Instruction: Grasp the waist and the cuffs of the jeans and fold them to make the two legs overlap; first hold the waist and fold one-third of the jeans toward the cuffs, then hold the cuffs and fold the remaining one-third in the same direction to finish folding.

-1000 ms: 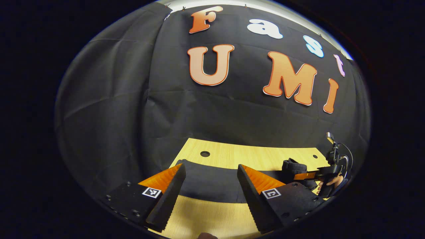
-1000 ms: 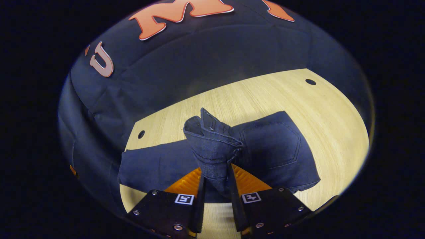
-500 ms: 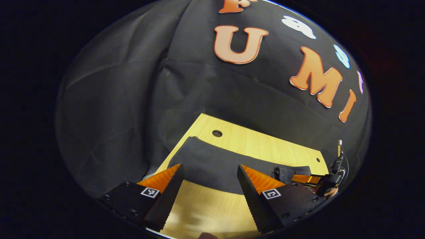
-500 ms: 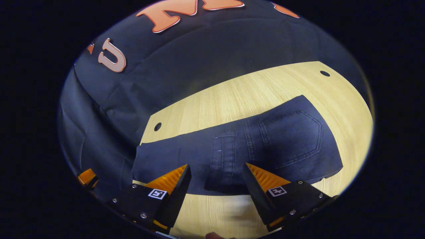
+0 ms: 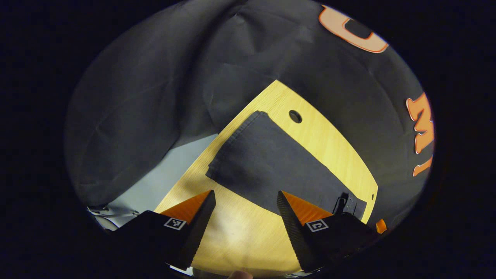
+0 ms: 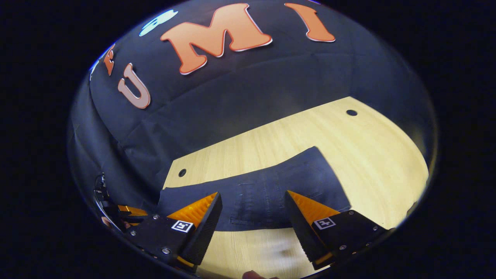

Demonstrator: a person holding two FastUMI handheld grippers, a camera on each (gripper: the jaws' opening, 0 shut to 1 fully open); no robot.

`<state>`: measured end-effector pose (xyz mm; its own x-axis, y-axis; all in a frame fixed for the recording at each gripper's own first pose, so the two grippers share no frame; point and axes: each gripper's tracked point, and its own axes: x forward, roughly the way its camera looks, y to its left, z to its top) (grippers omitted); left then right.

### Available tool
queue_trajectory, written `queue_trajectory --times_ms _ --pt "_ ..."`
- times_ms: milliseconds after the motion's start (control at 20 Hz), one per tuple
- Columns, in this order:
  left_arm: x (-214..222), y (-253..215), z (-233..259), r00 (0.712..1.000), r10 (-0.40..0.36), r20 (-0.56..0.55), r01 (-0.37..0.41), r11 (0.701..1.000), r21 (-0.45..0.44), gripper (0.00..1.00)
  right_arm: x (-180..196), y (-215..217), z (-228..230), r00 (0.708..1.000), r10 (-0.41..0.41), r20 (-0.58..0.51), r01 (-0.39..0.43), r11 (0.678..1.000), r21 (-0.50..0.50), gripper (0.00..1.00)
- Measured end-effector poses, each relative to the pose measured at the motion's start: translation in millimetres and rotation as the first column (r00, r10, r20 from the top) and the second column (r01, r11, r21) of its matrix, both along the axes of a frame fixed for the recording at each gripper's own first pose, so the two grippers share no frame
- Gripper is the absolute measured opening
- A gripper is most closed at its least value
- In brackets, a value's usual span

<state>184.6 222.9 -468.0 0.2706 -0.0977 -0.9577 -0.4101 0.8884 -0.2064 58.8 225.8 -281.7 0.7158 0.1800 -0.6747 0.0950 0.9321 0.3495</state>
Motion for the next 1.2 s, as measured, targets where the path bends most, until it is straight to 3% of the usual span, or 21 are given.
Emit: queue_trajectory --times_ms 400,650,900,1000,1150,1200 --pt "19 33 -75 0.981 0.052 -0.189 -0.044 0.998 0.043 0.96 -32 -42 49 0.991 -0.100 0.093 0.108 0.990 -0.087 0.97" --pt "22 37 -82 0.968 0.074 -0.239 -0.041 0.989 0.139 0.96 -42 -46 56 0.988 -0.114 0.104 0.124 0.987 -0.099 0.98" --pt "33 41 -85 0.972 0.014 -0.234 0.045 0.968 0.245 0.97 -42 -47 56 0.987 -0.124 0.100 0.131 0.989 -0.070 0.98" --pt "42 32 -83 0.983 -0.030 -0.183 0.075 0.967 0.242 0.87 -41 -44 56 0.989 -0.115 0.098 0.121 0.991 -0.057 0.98" --pt "62 17 -87 0.987 -0.136 -0.089 0.153 0.961 0.229 0.27 -39 -49 55 0.991 -0.093 0.098 0.100 0.993 -0.061 0.98" --pt "59 21 -92 0.987 -0.133 -0.089 0.150 0.966 0.213 0.23 -37 -52 57 0.990 -0.093 0.105 0.099 0.993 -0.058 0.98"
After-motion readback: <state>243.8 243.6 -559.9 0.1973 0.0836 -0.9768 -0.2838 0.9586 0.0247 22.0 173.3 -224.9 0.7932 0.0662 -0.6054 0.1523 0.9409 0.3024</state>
